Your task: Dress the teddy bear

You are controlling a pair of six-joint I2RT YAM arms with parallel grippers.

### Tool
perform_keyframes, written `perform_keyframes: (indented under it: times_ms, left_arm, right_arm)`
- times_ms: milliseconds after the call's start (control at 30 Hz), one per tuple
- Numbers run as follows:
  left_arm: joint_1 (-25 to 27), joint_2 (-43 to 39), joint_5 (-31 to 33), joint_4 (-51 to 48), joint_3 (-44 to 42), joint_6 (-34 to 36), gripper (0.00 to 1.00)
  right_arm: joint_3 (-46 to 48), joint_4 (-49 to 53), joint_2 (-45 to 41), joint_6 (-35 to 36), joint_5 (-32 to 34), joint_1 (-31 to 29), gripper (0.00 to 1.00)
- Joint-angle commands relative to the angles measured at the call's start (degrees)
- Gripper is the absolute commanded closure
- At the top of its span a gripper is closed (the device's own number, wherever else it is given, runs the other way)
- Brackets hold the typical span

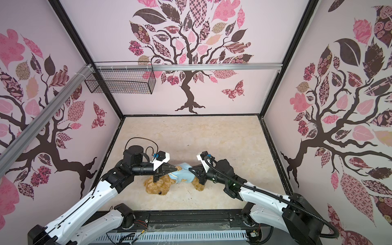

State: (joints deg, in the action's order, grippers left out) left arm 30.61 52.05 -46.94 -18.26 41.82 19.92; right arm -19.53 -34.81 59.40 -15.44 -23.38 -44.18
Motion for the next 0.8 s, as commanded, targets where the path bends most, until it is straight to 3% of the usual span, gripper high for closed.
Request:
perform_keyframes:
  times_ms: [0, 133, 267, 433, 633, 700, 767]
  left_arm:
    - [-0.9, -0.3, -3.3, 4.3, 0.7, 0.0, 1.0]
    - [-0.5, 1.2, -3.0, 3.0, 0.9, 1.8, 1.0]
    - [0.5, 1.6, -2.5, 2.4, 0.7, 2.8, 1.0]
    - [1.4, 2.2, -3.1, 3.3, 1.0, 2.3, 1.0]
    - [2.2, 2.9, -5.2, 3.4, 0.9, 2.5, 1.0]
    - [2.2, 3.1, -5.3, 3.5, 1.1, 2.1, 1.0]
    - [2.2, 3.1, -5.0, 4.2, 0.9, 1.6, 1.0]
  right_arm:
    - [1.7, 1.9, -2.4, 4.0, -0.5, 1.4, 0.73]
    - [-0.9, 6.2, -6.2, 10.9, 1.1, 0.0, 0.41]
    - [-4.0, 9.7, -7.0, 15.4, 2.8, -1.4, 0.23]
    - [-5.9, 8.3, -1.0, 16.3, -1.7, -2.6, 0.07]
    - [-8.4, 4.1, 7.1, 21.1, 1.5, -4.5, 0.09]
    - [-8.6, 3.3, 8.3, 21.4, 1.7, -4.6, 0.17]
    - [-7.7, 1.1, 9.0, 20.6, 1.0, -4.5, 0.33]
